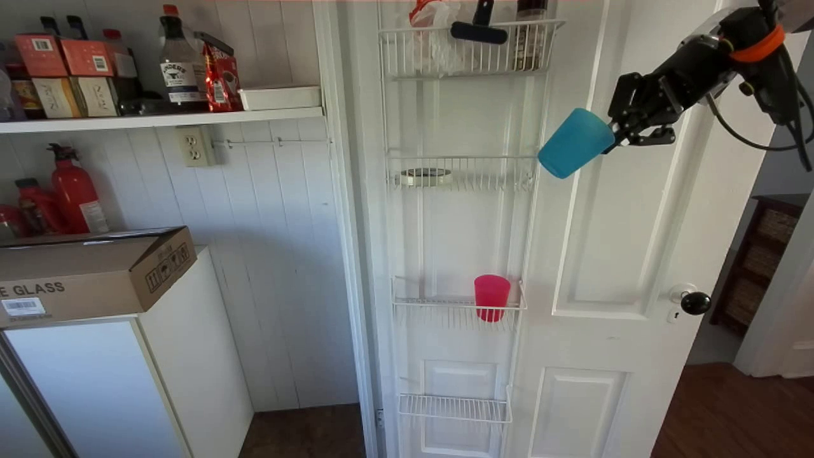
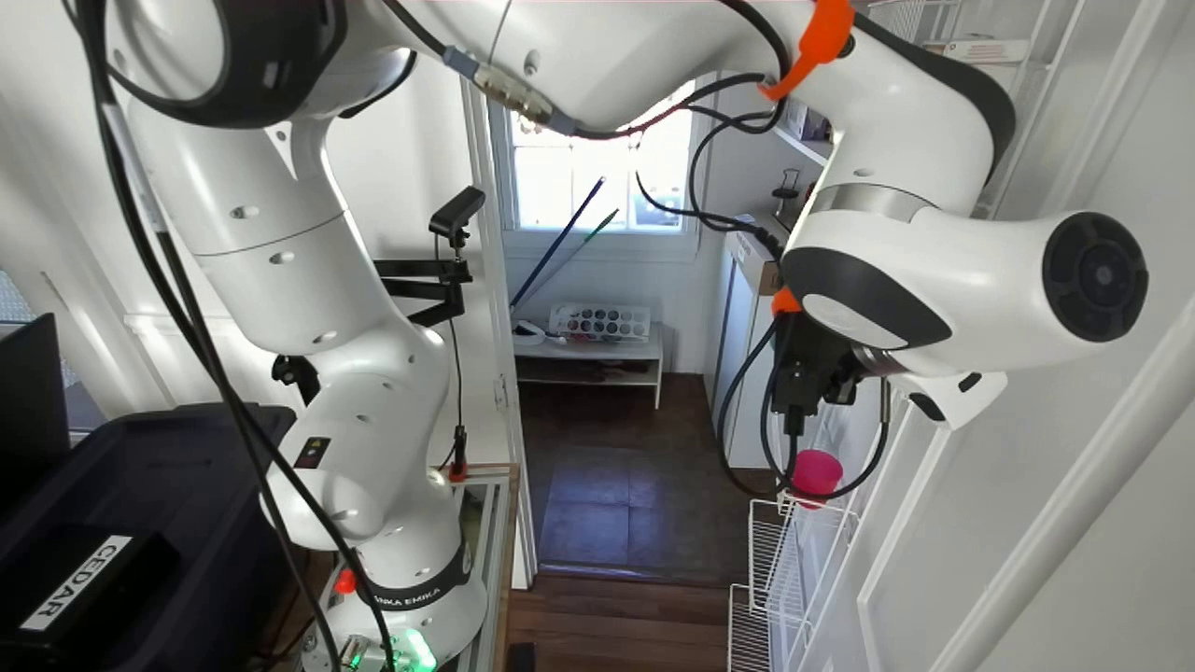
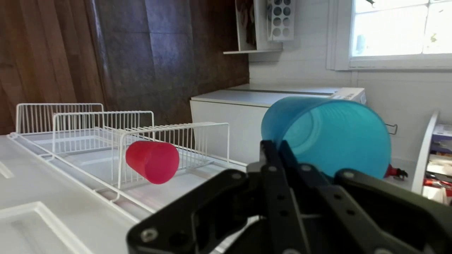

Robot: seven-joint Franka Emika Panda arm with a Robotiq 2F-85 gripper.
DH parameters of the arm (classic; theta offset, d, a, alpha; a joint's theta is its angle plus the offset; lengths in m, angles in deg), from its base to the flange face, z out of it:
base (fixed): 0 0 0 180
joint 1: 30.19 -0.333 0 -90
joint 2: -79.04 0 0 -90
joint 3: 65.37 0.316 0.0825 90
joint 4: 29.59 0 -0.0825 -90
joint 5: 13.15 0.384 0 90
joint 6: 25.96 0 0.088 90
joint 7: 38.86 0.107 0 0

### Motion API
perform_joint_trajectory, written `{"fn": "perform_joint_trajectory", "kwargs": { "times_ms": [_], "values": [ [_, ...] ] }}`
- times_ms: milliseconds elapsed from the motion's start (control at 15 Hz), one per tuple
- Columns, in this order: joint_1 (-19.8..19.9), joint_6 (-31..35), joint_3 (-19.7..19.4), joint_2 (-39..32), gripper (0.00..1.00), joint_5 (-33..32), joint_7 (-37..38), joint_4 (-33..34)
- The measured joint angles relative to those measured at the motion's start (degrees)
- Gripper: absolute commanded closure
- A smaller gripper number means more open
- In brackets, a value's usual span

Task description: Put the blue cup inside the pink cup then move the stacked cups to the second shelf

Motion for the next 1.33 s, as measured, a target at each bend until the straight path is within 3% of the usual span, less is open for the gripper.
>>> {"fn": "perform_joint_trajectory", "kwargs": {
  "times_ms": [333,867,1333],
  "values": [
    [-0.3,1.3,1.0,-0.1,0.96,-6.1,-0.6,-4.9],
    [-0.5,3.1,1.7,-1.4,0.99,-6.8,-0.6,-6.8],
    [-1.5,5.0,2.9,-14.7,0.99,0.5,-4.5,-4.9]
  ]
}}
